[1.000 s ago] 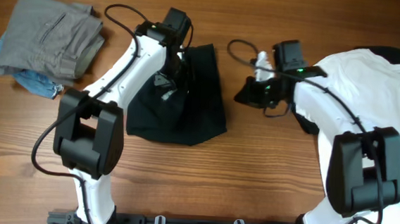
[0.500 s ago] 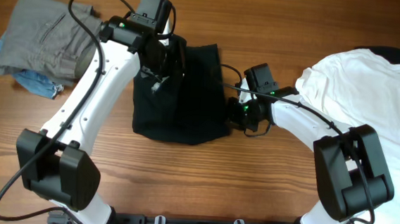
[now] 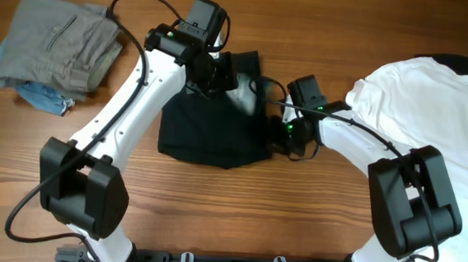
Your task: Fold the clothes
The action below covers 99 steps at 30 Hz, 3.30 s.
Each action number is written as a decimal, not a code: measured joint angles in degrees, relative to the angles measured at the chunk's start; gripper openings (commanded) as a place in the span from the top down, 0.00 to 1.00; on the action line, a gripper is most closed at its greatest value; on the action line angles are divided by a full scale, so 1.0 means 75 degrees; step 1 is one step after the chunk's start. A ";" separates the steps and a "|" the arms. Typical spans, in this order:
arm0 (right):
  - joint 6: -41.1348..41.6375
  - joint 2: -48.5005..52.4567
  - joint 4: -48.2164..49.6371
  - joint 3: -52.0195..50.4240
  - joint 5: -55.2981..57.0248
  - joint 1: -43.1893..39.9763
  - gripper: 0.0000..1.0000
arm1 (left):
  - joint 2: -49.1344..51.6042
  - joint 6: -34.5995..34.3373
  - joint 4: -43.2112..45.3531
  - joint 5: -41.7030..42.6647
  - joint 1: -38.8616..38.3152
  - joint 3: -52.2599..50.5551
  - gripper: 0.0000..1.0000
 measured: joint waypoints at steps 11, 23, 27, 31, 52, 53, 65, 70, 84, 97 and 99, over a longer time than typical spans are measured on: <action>-0.2040 -0.2261 0.0612 0.0061 -0.0560 -0.1137 0.72 | -0.0122 0.1014 -0.1017 -0.0160 0.1440 0.0740 0.96; -0.1128 -0.0166 0.5120 0.0172 -0.1067 0.0714 0.84 | 0.0393 0.1527 0.0466 -0.0184 0.1513 -0.1623 0.71; -0.0216 0.1029 0.5097 0.0175 -0.0595 0.0699 0.84 | 0.0414 0.1539 0.0495 -0.0178 0.1513 -0.1851 0.62; 0.0527 0.1265 0.4558 0.0175 -0.0230 -0.0117 0.80 | 0.0414 0.1545 0.0609 -0.0256 0.1513 -0.1851 0.76; -0.1635 -0.1941 0.3098 0.0233 0.0615 -0.1358 0.76 | 0.0417 0.1180 0.0469 0.0638 -0.0597 -0.1868 0.93; -0.1638 -0.1775 0.3217 0.0233 0.0828 -0.1346 0.76 | 0.0417 0.1029 0.0560 0.0574 -0.0664 -0.1926 0.92; -0.1300 0.0653 0.3060 0.0326 0.1431 -0.1466 0.73 | 0.0417 0.0580 0.1547 -0.0259 -0.0708 -0.3526 0.84; -0.1343 -0.0705 0.1139 0.0201 0.1116 -0.1320 0.72 | 0.0417 0.0350 0.2769 -0.1049 -0.0149 -0.3608 0.84; -0.1507 -0.2798 0.1070 0.0201 0.1690 -0.0111 0.65 | 0.0399 0.0778 0.1973 0.2098 0.3156 -0.1894 0.46; -0.0624 -0.0300 0.1693 0.0201 0.1958 -0.0452 0.60 | 0.0545 -0.0664 0.2739 0.2629 0.1032 -0.3008 0.00; -0.0568 -0.0300 0.1629 0.0201 0.1947 -0.0452 0.60 | 0.0790 -0.1128 0.3168 0.2684 0.0772 -0.3165 0.00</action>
